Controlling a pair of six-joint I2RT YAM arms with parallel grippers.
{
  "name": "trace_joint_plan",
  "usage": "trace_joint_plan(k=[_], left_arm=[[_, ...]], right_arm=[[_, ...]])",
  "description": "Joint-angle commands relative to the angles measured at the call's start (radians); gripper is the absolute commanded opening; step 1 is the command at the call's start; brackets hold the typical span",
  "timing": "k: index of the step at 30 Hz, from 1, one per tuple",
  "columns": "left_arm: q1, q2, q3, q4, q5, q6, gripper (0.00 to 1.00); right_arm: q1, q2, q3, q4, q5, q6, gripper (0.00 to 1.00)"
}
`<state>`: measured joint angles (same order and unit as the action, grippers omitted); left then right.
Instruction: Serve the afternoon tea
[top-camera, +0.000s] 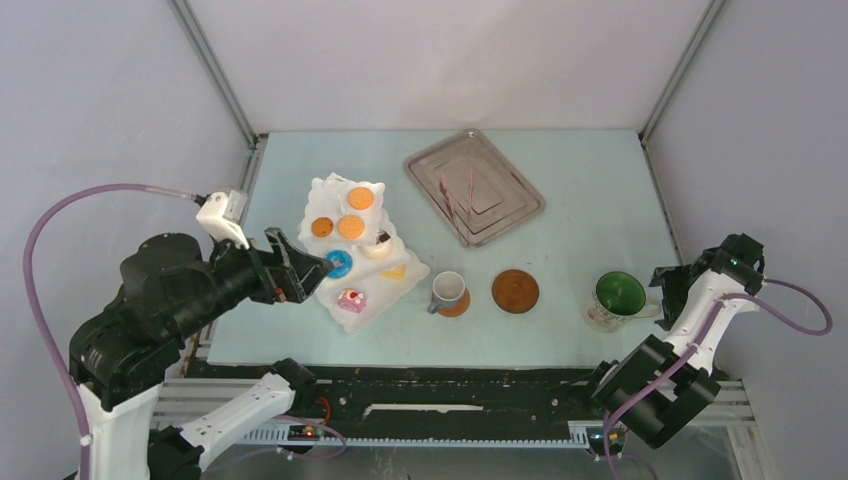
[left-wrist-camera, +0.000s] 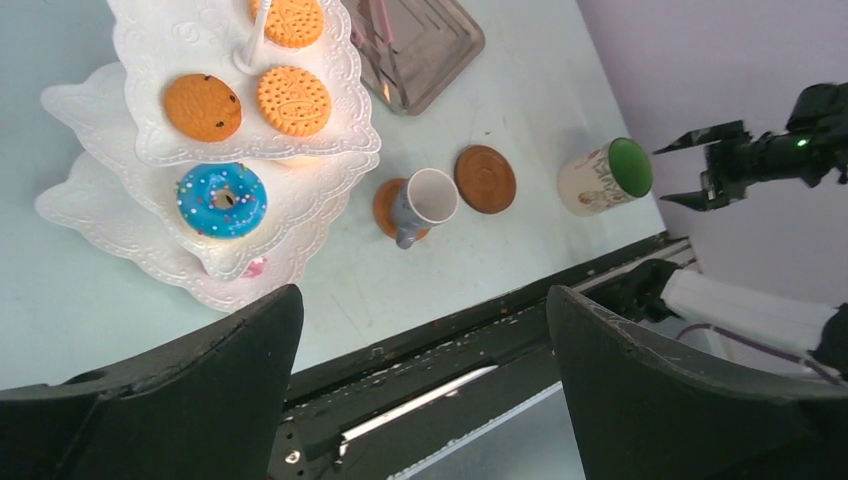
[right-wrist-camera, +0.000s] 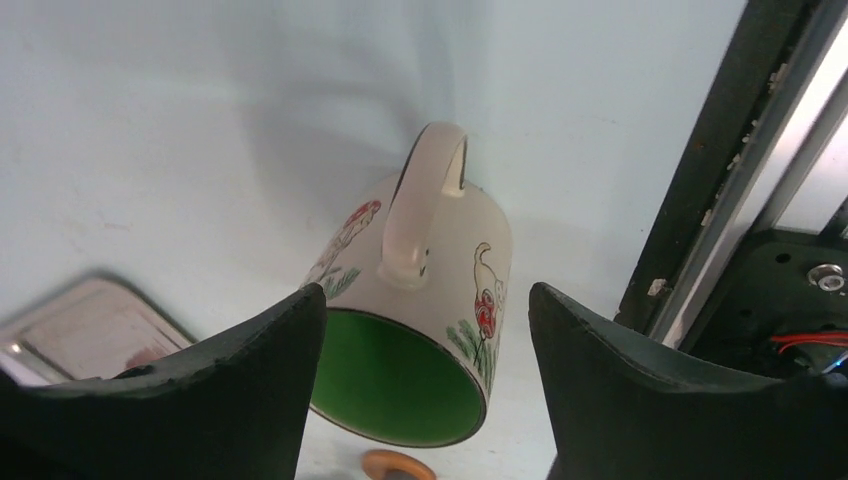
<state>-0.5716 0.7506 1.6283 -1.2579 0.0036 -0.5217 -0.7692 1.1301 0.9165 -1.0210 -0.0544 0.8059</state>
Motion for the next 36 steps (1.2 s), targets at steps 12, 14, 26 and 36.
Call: trace_joint_plan(k=[12,14,26,36], left_arm=[[0.003,0.034,-0.031,-0.022,0.01,0.127,1.0],[0.003,0.034,-0.028,-0.019,0.0,0.127,1.0],[0.003,0.027,0.006,-0.012,-0.093,0.137,1.0],[0.003,0.01,-0.049,0.029,-0.11,0.099,1.0]], right_arm=[[-0.015,0.149,-0.123,0.156,0.034,0.177,0.69],[-0.006,0.176,-0.138,0.178,0.032,0.196,0.65],[0.056,0.287,-0.103,0.187,-0.059,0.174,0.0],[0.262,0.293,0.094,0.05,-0.154,0.048,0.0]])
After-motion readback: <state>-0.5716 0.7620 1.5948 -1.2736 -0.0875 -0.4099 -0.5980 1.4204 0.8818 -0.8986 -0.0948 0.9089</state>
